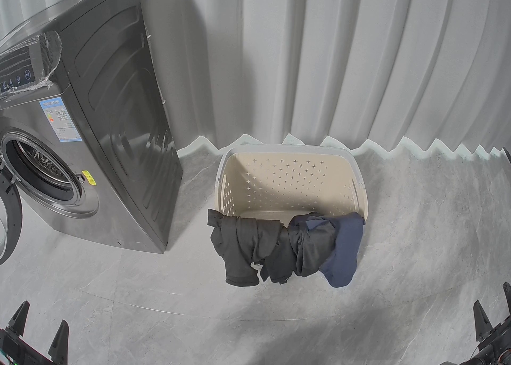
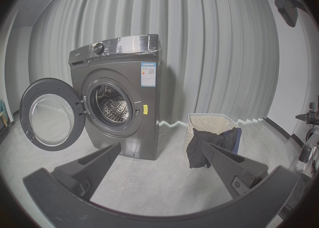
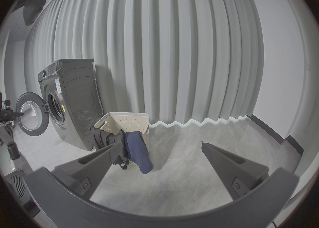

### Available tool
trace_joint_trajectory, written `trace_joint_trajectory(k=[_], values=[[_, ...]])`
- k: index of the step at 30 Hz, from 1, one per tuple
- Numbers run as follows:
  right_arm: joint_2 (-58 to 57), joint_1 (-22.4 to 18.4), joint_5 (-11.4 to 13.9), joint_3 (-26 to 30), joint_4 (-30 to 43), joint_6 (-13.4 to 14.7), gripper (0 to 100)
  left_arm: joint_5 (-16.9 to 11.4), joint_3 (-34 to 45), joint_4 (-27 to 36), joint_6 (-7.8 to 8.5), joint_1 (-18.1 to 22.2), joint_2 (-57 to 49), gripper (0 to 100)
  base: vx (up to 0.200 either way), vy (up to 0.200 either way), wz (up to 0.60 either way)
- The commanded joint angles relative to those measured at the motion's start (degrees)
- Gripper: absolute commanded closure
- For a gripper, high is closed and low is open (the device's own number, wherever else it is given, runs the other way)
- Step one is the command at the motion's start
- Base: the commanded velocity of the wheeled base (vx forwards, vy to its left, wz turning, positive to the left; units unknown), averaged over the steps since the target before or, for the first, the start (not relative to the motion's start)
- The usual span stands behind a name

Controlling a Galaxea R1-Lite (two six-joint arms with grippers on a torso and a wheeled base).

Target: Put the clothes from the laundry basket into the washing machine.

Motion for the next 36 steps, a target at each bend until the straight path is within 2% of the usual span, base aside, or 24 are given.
trace_joint_trajectory(k=[1,14,15,17,19,21,25,28,29,30,36], values=[[-0.93,0.02,0.00,0.92,0.02,0.00,0,0.04,0.75,-0.01,-0.06,-0.02,-1.04,0,0.000,0.000,0.00],[-0.93,-0.07,0.44,0.40,-0.68,0.09,0,0.04,0.75,-0.01,-0.06,-0.02,-1.04,0,0.185,0.000,0.00],[-0.93,0.02,0.35,-1.54,-2.44,0.00,0,0.04,0.75,-0.01,-0.06,-0.02,-1.04,0,0.200,0.000,0.00],[-0.40,0.11,0.35,-8.92,-2.79,0.44,0,0.13,0.75,-0.01,-0.06,-0.02,-1.04,0,0.000,0.000,0.00],[4.35,0.46,0.53,-13.67,0.11,0.53,0,0.04,0.75,-0.01,0.03,-0.02,-1.04,0,0.000,0.000,0.00],[9.27,1.87,1.23,-15.16,2.57,0.96,0,0.13,0.75,-0.01,0.03,-0.02,-1.04,0,0.000,0.000,0.00],[20.69,7.40,1.76,-12.26,3.98,4.92,0,0.22,0.75,-0.01,0.03,-0.02,-1.04,0,0.000,0.000,0.00],[30.27,10.22,1.76,-11.03,3.27,6.33,0,0.22,0.75,-0.01,-0.06,-0.02,-1.04,0,0.000,0.000,0.00],[30.27,10.22,1.76,-11.03,3.27,6.33,0,0.22,0.75,-0.01,-0.06,-0.02,-1.04,0,0.000,0.000,0.00],[35.81,10.83,1.85,-11.20,1.78,7.38,0,0.13,0.75,-0.01,-0.06,-0.02,-1.04,0,0.000,0.000,0.00],[50.23,10.74,3.52,-11.12,-10.17,7.47,0,0.13,0.75,-0.01,-0.06,-0.02,-1.04,0,0.000,0.000,0.00]])
